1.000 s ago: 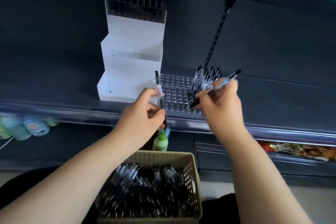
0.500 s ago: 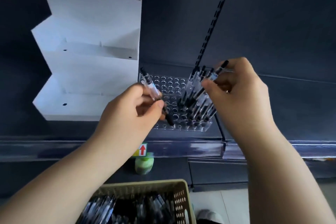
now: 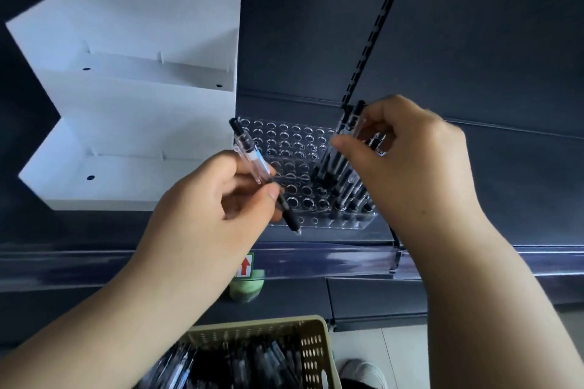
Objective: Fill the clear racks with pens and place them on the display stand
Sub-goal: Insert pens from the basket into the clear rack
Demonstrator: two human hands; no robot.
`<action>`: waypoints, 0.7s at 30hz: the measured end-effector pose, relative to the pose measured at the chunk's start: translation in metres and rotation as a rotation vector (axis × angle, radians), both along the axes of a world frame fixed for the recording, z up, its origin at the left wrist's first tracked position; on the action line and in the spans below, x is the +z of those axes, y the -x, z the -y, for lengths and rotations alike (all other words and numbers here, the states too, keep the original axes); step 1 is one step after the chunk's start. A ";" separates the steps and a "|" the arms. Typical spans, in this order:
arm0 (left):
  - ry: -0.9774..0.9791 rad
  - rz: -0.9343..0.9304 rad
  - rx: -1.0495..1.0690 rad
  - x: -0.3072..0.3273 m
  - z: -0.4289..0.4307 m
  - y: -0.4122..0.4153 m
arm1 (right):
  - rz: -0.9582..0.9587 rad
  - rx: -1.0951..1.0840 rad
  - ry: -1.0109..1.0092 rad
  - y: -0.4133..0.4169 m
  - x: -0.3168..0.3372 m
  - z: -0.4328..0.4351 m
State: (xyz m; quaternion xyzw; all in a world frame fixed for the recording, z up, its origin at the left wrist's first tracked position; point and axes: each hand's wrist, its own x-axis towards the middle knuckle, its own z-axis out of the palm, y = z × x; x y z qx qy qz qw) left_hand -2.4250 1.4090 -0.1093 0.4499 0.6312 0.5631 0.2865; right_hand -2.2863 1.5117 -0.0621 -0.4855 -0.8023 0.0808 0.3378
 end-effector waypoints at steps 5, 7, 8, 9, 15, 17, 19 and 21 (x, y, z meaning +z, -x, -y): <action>0.013 -0.009 0.027 0.000 0.003 0.002 | 0.052 -0.011 -0.064 -0.003 -0.001 -0.004; 0.014 -0.012 0.027 0.000 0.004 0.003 | 0.054 -0.019 -0.104 -0.004 -0.001 -0.005; 0.013 -0.009 0.025 0.000 0.005 0.003 | 0.049 -0.025 -0.116 -0.005 0.000 -0.005; 0.014 -0.008 0.024 0.000 0.005 0.003 | 0.047 -0.031 -0.123 -0.006 0.000 -0.005; 0.002 0.020 0.010 -0.001 0.004 0.003 | 0.097 -0.027 -0.165 -0.006 -0.002 -0.005; -0.003 0.033 0.010 -0.002 0.003 0.003 | 0.121 -0.015 -0.228 -0.004 -0.002 -0.004; -0.006 0.038 0.014 -0.002 0.003 0.002 | 0.143 -0.002 -0.287 -0.001 -0.003 -0.002; -0.009 0.037 0.014 -0.002 0.003 0.002 | 0.168 0.010 -0.317 0.001 -0.005 0.000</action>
